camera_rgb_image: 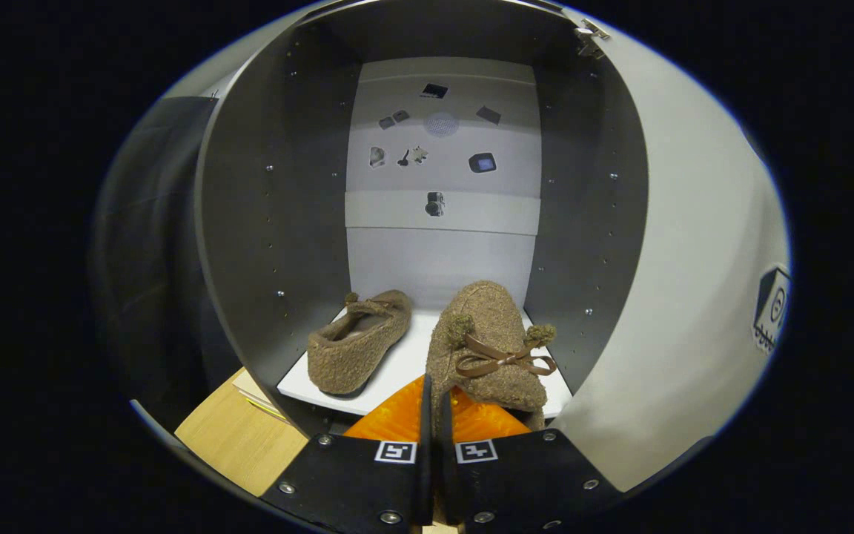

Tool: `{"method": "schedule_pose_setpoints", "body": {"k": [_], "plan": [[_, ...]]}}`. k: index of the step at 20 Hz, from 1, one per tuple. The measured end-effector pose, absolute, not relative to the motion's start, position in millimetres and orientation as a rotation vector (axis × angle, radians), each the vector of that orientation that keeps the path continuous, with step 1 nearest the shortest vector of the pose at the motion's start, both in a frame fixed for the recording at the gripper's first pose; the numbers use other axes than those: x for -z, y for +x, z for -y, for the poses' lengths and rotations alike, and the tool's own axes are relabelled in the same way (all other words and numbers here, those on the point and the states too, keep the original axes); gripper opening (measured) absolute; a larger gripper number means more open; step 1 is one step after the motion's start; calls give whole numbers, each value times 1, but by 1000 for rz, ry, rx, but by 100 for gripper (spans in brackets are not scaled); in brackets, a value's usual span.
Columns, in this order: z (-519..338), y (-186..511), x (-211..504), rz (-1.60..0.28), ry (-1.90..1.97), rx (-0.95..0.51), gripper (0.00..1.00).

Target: Open the shoe cabinet door, grab the shoes and put them into the shoe cabinet, then close the shoe cabinet door.

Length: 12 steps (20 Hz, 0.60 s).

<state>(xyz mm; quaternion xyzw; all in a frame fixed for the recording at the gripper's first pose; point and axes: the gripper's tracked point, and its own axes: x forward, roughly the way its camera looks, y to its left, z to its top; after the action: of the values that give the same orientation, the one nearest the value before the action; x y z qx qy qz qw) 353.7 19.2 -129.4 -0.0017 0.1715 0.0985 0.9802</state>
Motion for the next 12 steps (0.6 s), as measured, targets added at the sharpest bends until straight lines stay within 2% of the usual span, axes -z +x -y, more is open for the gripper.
{"method": "schedule_pose_setpoints", "body": {"k": [12], "plan": [[-23, 474, 144, -419, -61, -225, 5]]}}
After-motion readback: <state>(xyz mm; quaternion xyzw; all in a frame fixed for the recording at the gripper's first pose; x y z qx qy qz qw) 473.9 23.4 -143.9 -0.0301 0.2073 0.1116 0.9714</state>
